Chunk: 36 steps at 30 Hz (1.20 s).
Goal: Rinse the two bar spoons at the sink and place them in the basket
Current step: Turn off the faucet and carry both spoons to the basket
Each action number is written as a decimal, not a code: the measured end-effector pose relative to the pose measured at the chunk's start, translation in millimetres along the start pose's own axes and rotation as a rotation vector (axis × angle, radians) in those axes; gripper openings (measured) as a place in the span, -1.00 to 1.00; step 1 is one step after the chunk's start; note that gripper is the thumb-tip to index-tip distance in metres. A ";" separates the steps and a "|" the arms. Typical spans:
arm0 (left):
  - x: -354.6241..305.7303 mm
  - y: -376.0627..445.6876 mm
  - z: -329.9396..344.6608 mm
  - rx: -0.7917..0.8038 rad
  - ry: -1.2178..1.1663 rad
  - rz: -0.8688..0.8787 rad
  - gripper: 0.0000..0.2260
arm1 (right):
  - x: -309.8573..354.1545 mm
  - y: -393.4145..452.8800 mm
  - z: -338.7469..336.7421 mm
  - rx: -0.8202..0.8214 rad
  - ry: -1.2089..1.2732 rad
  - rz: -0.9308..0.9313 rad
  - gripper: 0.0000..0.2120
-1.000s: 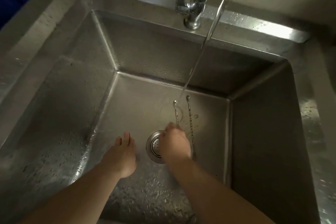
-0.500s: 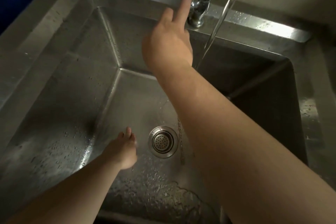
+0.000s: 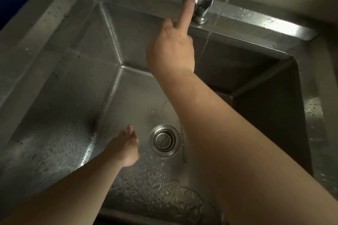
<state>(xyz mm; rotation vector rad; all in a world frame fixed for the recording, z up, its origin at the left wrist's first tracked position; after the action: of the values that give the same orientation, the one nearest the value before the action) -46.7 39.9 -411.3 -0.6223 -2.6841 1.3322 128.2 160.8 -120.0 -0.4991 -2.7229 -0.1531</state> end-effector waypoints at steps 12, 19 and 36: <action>3.2 0.9 -1.4 -0.082 -0.022 -0.017 -0.49 | -3.6 -13.9 9.1 -0.012 0.189 -0.053 -0.62; -45.1 -22.2 -41.8 -0.512 -0.112 -0.018 -0.77 | -55.8 -85.7 59.7 -0.036 0.273 -0.213 -0.71; -121.7 38.2 -3.3 -0.341 -0.698 0.012 -0.73 | -266.3 -160.5 206.5 0.442 0.079 0.594 -0.82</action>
<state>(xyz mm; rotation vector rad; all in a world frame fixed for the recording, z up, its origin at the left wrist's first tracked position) 77.6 15.3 -426.2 -0.2026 -3.5137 1.2787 232.6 -39.3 -417.3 -1.0908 -2.3069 0.5523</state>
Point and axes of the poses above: each hand's wrist, its own y-axis towards the middle knuckle, its own z-axis out of the palm, x = y × z, the point moved 10 cm from there along y, towards the middle knuckle, and after that the axes turned 6 degrees about x, right-handed, at the moved point
